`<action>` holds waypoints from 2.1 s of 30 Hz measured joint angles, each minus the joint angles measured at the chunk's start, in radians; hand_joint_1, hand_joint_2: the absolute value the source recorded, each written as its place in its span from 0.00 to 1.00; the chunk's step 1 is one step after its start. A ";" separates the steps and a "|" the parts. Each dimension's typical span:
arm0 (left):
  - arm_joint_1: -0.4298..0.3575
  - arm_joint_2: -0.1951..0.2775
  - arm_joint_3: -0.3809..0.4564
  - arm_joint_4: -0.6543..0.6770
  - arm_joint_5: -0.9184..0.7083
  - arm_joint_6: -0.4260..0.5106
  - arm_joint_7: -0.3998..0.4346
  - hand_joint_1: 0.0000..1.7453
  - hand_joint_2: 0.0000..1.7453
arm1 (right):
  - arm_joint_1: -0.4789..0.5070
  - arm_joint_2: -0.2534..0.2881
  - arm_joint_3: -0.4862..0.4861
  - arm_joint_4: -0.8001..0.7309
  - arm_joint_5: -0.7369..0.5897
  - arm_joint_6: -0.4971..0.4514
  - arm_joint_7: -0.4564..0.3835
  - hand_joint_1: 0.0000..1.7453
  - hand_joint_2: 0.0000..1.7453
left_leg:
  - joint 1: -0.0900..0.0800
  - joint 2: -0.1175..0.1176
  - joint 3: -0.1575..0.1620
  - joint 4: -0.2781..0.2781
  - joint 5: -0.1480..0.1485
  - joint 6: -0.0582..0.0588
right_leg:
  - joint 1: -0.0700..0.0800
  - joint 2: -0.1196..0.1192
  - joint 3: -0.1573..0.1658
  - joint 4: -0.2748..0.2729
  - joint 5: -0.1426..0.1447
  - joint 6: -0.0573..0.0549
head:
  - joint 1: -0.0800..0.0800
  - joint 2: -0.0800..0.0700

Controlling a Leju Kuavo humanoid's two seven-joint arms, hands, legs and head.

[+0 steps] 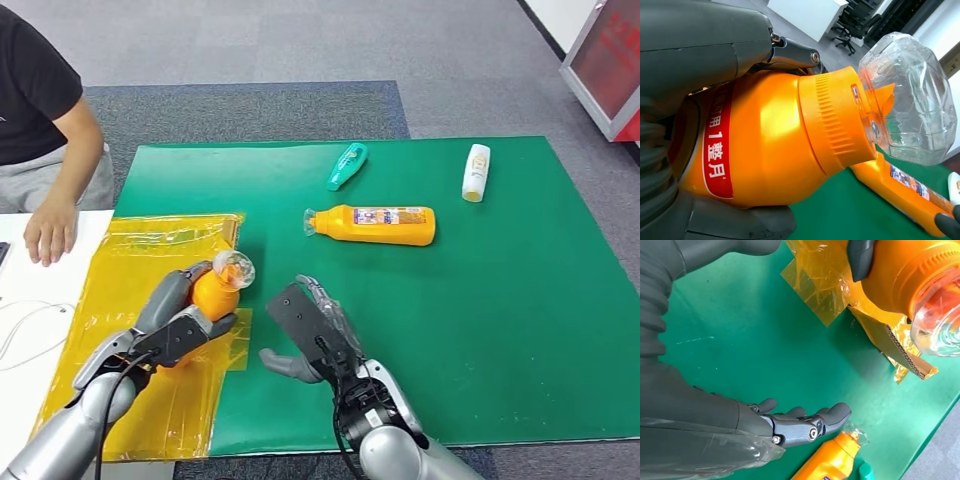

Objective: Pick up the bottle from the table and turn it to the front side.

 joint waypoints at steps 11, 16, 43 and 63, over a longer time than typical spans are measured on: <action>0.004 0.006 0.006 0.000 -0.018 -0.031 0.001 1.00 1.00 | 0.003 0.000 -0.006 -0.007 0.005 0.009 0.000 0.00 1.00 | 0.000 0.000 0.001 0.000 0.000 0.000 | 0.000 0.000 0.001 0.000 0.000 0.000 | 0.000 0.000; 0.010 -0.004 0.007 0.000 -0.011 -0.043 -0.022 1.00 1.00 | 0.003 0.001 -0.005 -0.011 0.008 0.014 0.000 0.00 1.00 | 0.000 0.000 0.001 0.000 0.000 0.000 | 0.000 0.000 0.001 0.001 0.000 0.000 | 0.000 0.000; 0.030 -0.018 -0.011 0.001 0.008 -0.071 -0.060 1.00 1.00 | 0.003 0.004 -0.005 -0.015 0.013 -0.005 0.000 0.00 1.00 | 0.000 0.000 0.003 0.000 0.000 0.000 | 0.000 0.000 0.003 0.000 0.000 0.000 | 0.000 0.000; 0.025 -0.043 -0.006 0.055 -0.006 -0.060 -0.053 1.00 1.00 | 0.003 0.004 -0.004 -0.015 0.008 0.011 0.000 0.00 1.00 | -0.001 -0.001 0.009 -0.001 -0.001 0.000 | -0.001 0.000 0.010 0.000 -0.001 0.000 | 0.000 0.000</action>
